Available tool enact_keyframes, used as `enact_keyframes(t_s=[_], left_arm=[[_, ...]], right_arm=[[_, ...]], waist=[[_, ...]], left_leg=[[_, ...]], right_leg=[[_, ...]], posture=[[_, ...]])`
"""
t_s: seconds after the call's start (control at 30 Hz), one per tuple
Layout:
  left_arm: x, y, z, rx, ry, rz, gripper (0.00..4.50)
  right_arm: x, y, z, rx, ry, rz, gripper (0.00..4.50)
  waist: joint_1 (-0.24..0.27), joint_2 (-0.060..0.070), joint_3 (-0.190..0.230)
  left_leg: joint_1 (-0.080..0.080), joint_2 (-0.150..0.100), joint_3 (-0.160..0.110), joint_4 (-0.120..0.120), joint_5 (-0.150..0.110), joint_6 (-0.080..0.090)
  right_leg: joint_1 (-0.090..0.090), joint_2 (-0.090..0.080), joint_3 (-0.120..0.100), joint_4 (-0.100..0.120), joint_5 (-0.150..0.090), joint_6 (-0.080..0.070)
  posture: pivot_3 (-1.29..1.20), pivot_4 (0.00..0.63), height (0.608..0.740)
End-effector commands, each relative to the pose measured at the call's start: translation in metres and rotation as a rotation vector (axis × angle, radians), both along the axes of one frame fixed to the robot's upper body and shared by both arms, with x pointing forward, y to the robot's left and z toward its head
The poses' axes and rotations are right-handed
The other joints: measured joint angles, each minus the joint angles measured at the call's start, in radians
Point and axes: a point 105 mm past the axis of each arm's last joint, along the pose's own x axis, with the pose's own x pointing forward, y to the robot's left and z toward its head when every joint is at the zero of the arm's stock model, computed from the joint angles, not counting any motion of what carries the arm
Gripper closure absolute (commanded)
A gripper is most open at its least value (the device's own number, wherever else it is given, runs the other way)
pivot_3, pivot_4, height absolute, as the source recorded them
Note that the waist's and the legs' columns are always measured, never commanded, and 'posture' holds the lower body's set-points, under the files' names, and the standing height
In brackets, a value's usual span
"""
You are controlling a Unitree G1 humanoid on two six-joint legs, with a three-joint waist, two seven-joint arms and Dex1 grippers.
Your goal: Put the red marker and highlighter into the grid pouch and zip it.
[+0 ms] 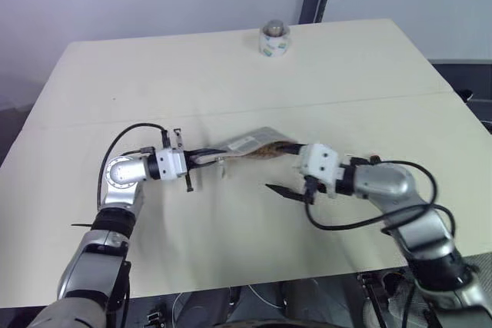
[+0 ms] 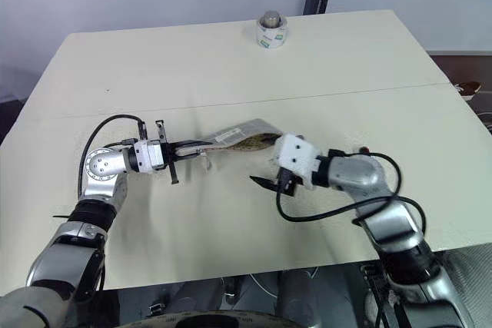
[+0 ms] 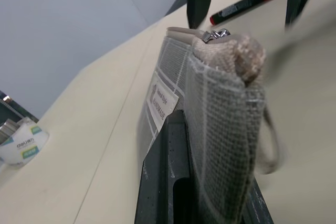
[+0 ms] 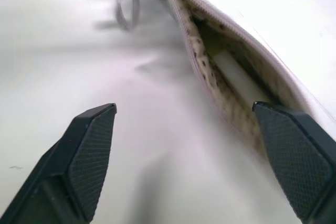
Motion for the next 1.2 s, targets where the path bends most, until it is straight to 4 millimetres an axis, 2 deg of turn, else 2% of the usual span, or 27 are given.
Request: enact_keyframes(t_s=[0.03,0.1,0.2,0.27,0.37,0.57,0.63,0.67,0.7,0.8,0.93,1.0,1.03,1.1,1.13,1.2], left_arm=[[0.003,0.005,0.005,0.01,-0.059,0.03,4.5],[0.003,0.005,0.004,0.016,-0.078,0.037,4.5],[0.004,0.003,0.002,0.005,-0.074,0.042,4.5],[0.002,0.0,-0.003,0.015,-0.074,0.033,4.5],[0.001,-0.003,-0.004,0.016,-0.076,0.021,4.5],[0.003,-0.008,-0.001,0.018,-0.082,0.003,4.5],[0.005,-0.01,0.0,0.014,-0.083,0.002,4.5],[0.005,-0.01,0.001,0.013,-0.085,0.001,4.5],[0.006,-0.011,0.002,0.01,-0.086,0.001,4.5],[0.007,-0.01,0.003,0.004,-0.088,0.006,4.5],[0.006,-0.008,0.003,0.004,-0.089,0.013,4.5],[0.006,-0.008,0.003,0.004,-0.09,0.016,4.5],[0.006,-0.008,0.003,0.004,-0.09,0.016,4.5],[0.006,-0.008,0.003,-0.001,-0.092,0.018,4.5],[0.006,-0.009,0.003,-0.001,-0.094,0.017,4.5],[0.006,-0.009,0.004,-0.002,-0.097,0.017,4.5]], right_arm=[[-0.013,-0.023,0.023,0.108,-0.026,-0.111,0.07],[-0.016,-0.044,0.02,0.139,-0.024,-0.224,0.07],[-0.007,-0.086,0.011,0.229,-0.097,-0.538,0.07],[-0.007,-0.107,-0.006,0.143,-0.144,-0.731,0.07],[-0.013,-0.114,-0.027,0.078,-0.109,-0.853,0.07],[-0.015,-0.143,-0.041,0.06,-0.051,-1.023,0.07],[-0.017,-0.153,-0.051,0.072,0.011,-1.083,0.07],[-0.02,-0.154,-0.064,0.11,0.111,-1.109,0.07],[-0.024,-0.153,-0.076,0.138,0.213,-1.123,0.07],[-0.03,-0.143,-0.088,0.287,0.395,-1.122,0.88],[-0.017,-0.126,-0.066,0.415,0.402,-1.038,2.85],[-0.012,-0.108,-0.048,0.392,0.341,-0.896,3.98],[-0.011,-0.1,-0.043,0.373,0.313,-0.836,4.16],[-0.018,-0.063,-0.03,0.235,0.216,-0.561,4.15],[-0.022,-0.051,-0.027,0.184,0.18,-0.47,4.15],[-0.024,-0.037,-0.018,0.168,0.13,-0.362,4.15]], waist=[[0.001,0.0,0.0],[0.003,-0.001,0.0],[0.002,-0.002,-0.001],[0.002,-0.001,-0.001],[-0.002,-0.001,-0.001],[0.001,-0.001,-0.001],[0.002,-0.001,-0.001],[0.002,-0.001,-0.001],[0.002,-0.001,-0.001],[-0.001,-0.002,-0.002],[-0.003,-0.004,-0.003],[-0.003,-0.004,-0.003],[-0.003,-0.004,-0.003],[-0.002,-0.002,-0.003],[-0.002,-0.002,-0.003],[-0.003,-0.005,-0.003]], left_leg=[[0.0,0.0,0.0,0.0,0.0,0.0],[0.0,0.0,0.0,0.0,0.0,0.0],[0.0,0.0,0.0,0.0,0.0,0.0],[0.0,0.0,0.0,0.0,0.0,0.0],[0.0,0.0,0.001,0.0,0.0,0.0],[0.001,0.0,0.001,0.001,0.001,-0.001],[0.001,0.0,0.001,0.001,0.001,-0.001],[0.001,0.0,0.001,0.001,0.001,-0.001],[0.001,0.0,0.001,0.001,0.001,-0.001],[0.001,0.0,0.001,0.0,0.001,-0.001],[0.001,0.0,0.001,0.0,0.001,-0.001],[0.001,0.001,0.001,0.0,0.001,-0.001],[0.001,0.001,0.001,0.0,0.001,-0.001],[0.001,0.001,0.001,0.0,0.001,-0.001],[0.001,0.001,0.002,0.0,0.001,-0.001],[0.001,0.001,0.002,0.0,0.0,0.0]], right_leg=[[0.0,0.0,0.0,0.0,0.0,0.0],[0.0,0.0,0.0,0.0,0.0,0.0],[0.001,0.0,0.0,0.0,0.0,0.0],[0.001,0.0,0.0,0.0,0.0,0.0],[0.0,0.0,0.001,0.001,0.0,0.0],[0.0,0.001,0.002,0.001,0.0,0.0],[0.001,0.001,0.002,0.001,0.0,0.0],[0.001,0.001,0.002,0.001,0.0,0.0],[0.001,0.001,0.002,0.001,0.0,0.0],[0.0,0.001,0.002,0.001,0.0,0.0],[0.001,0.001,0.002,0.001,0.0,0.0],[0.001,0.001,0.002,0.001,0.0,0.0],[0.0,0.001,0.002,0.001,0.0,0.0],[0.0,0.001,0.002,0.001,0.0,0.0],[0.0,0.0,0.002,0.001,0.0,0.001],[0.001,0.0,0.001,0.0,-0.001,0.001]], posture=[[0.0,0.15,0.74],[0.0,0.15,0.74],[0.0,0.15,0.74],[0.0,0.15,0.74],[0.0,0.15,0.74],[0.0,0.15,0.74],[0.0,0.15,0.74],[0.0,0.15,0.74],[0.0,0.15,0.74],[0.0,0.15,0.74],[0.0,0.15,0.74],[0.0,0.15,0.74],[0.0,0.15,0.74],[0.0,0.15,0.74],[0.0,0.15,0.74],[0.0,0.15,0.74]])
